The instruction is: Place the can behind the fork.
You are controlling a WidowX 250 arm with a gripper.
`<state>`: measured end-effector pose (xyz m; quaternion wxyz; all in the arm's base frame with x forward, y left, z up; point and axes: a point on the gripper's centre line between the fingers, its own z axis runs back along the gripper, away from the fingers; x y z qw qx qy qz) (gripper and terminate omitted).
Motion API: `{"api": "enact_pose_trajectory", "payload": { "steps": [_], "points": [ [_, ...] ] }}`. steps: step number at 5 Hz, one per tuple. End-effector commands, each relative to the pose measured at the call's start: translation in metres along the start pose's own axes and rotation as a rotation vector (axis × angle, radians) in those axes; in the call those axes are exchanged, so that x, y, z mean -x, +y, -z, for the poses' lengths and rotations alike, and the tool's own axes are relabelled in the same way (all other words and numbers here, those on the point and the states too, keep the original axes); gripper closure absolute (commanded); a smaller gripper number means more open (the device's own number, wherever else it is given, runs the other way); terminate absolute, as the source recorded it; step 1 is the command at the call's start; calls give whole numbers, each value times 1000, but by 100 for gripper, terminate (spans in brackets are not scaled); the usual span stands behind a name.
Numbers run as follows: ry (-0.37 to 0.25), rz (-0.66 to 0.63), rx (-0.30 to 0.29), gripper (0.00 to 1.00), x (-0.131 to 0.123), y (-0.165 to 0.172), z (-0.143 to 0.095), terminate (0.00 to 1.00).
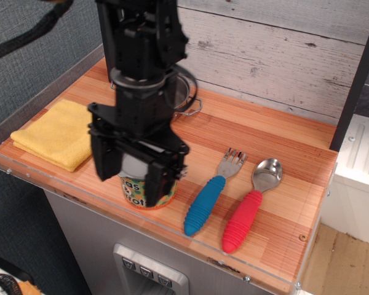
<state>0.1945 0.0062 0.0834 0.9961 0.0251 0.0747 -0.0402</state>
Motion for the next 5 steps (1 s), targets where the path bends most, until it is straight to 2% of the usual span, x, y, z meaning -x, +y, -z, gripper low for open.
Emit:
{"api": "enact_pose_trajectory", "payload": {
  "steps": [1, 2, 3, 5],
  "points": [
    [71, 68, -87, 0, -5, 20, 12, 0],
    [70, 142, -135, 0, -12, 28, 22, 0],
    [21, 178, -149, 0, -16, 32, 24, 0],
    [-25, 237, -137, 0, -35, 32, 27, 0]
  ]
}}
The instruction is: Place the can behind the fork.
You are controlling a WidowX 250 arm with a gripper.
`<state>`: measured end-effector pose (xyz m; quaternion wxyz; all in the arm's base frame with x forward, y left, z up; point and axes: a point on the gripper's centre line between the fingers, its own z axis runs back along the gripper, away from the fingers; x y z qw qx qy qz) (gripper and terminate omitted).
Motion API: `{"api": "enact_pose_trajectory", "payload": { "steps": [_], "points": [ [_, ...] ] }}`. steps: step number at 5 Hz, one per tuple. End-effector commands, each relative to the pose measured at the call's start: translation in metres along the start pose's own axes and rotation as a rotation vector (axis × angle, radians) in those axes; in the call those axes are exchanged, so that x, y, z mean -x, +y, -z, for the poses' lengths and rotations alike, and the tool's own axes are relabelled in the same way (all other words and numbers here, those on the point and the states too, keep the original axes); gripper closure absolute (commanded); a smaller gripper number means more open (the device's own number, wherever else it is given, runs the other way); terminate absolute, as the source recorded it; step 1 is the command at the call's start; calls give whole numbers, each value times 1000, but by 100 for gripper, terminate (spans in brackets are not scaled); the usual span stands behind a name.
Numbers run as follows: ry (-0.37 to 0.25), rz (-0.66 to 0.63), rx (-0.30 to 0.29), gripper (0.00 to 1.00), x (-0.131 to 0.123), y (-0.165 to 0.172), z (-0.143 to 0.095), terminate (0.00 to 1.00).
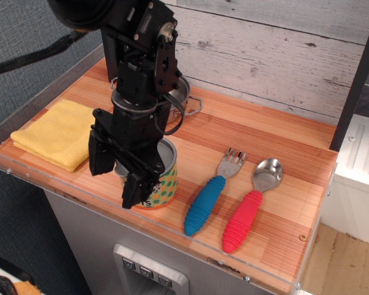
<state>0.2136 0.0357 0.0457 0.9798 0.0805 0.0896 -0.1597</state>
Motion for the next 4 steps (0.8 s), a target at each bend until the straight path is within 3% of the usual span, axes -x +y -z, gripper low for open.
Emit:
{"api": "enact_pose_trajectory", "payload": {
  "steps": [1, 2, 4],
  "points": [
    [-97, -26, -21, 0, -19, 10, -13, 0],
    [-157, -68, -37, 0, -26, 16, -21, 0],
    [-201, -67, -39, 0, -44, 22, -29, 0]
  ]
}}
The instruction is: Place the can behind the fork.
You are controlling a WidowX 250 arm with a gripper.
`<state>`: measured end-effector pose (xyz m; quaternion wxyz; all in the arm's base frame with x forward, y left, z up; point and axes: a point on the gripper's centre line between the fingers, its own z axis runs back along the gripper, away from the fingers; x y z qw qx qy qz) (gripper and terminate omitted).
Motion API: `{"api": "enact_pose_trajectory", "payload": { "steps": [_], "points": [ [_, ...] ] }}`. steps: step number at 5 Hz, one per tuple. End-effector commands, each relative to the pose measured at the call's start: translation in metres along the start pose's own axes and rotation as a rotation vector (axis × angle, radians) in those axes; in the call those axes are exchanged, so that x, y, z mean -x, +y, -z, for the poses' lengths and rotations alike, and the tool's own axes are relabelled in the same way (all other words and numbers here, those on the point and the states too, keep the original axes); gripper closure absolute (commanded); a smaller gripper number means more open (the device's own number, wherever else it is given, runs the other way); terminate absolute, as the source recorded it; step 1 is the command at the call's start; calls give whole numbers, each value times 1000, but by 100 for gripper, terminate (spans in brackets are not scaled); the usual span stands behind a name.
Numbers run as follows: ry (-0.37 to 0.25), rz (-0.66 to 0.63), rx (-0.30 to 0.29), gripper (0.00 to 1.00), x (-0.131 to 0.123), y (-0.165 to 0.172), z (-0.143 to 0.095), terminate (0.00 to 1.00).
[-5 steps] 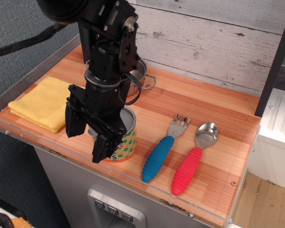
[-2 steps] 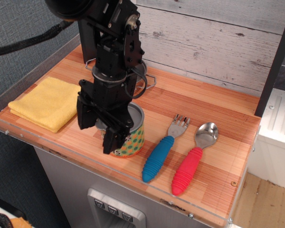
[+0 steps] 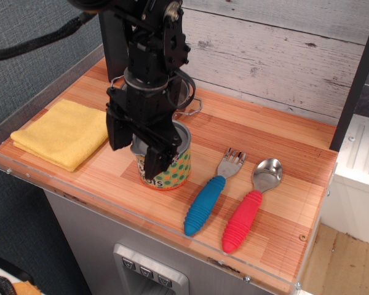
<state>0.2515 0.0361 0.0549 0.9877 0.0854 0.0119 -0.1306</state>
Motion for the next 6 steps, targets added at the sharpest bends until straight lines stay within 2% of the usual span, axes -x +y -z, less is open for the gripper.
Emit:
{"api": "enact_pose_trajectory", "payload": {
  "steps": [1, 6],
  "points": [
    [-77, 20, -17, 0, -25, 7, -15, 0],
    [-104, 82, -5, 0, -60, -4, -17, 0]
  ]
}}
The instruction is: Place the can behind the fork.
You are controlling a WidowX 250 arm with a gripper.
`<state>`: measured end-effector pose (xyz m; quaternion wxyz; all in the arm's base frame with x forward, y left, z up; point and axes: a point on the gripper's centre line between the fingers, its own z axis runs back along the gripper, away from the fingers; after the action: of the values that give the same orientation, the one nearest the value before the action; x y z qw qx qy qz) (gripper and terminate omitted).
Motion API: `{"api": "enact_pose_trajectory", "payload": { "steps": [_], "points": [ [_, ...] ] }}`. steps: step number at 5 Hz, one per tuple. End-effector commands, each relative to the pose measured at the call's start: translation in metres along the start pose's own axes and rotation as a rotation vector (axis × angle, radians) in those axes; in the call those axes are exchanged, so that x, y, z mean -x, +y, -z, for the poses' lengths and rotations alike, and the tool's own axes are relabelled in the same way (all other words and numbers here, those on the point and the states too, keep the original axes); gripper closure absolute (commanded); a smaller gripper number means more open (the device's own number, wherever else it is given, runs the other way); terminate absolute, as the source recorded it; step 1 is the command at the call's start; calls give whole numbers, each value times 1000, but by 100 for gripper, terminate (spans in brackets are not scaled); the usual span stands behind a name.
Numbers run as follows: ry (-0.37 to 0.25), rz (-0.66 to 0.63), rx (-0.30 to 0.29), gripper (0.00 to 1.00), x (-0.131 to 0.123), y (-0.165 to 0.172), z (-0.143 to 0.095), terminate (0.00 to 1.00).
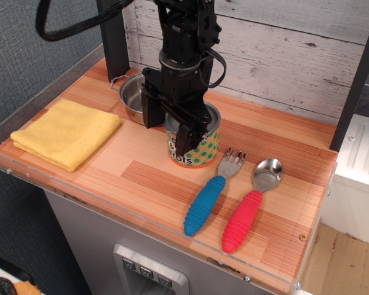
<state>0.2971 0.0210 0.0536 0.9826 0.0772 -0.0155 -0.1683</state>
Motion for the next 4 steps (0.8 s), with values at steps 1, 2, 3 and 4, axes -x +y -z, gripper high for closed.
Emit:
{"api": "enact_pose_trajectory", "payload": {
  "steps": [1, 2, 3, 4],
  "points": [
    [-58, 14, -9, 0, -20, -3, -14, 0],
    [-63, 14, -13, 0, -27, -3, -13, 0],
    [-62, 13, -13, 0, -33, -2, -13, 0],
    [-72, 15, -11, 0, -41, 0, -12, 0]
  ]
}}
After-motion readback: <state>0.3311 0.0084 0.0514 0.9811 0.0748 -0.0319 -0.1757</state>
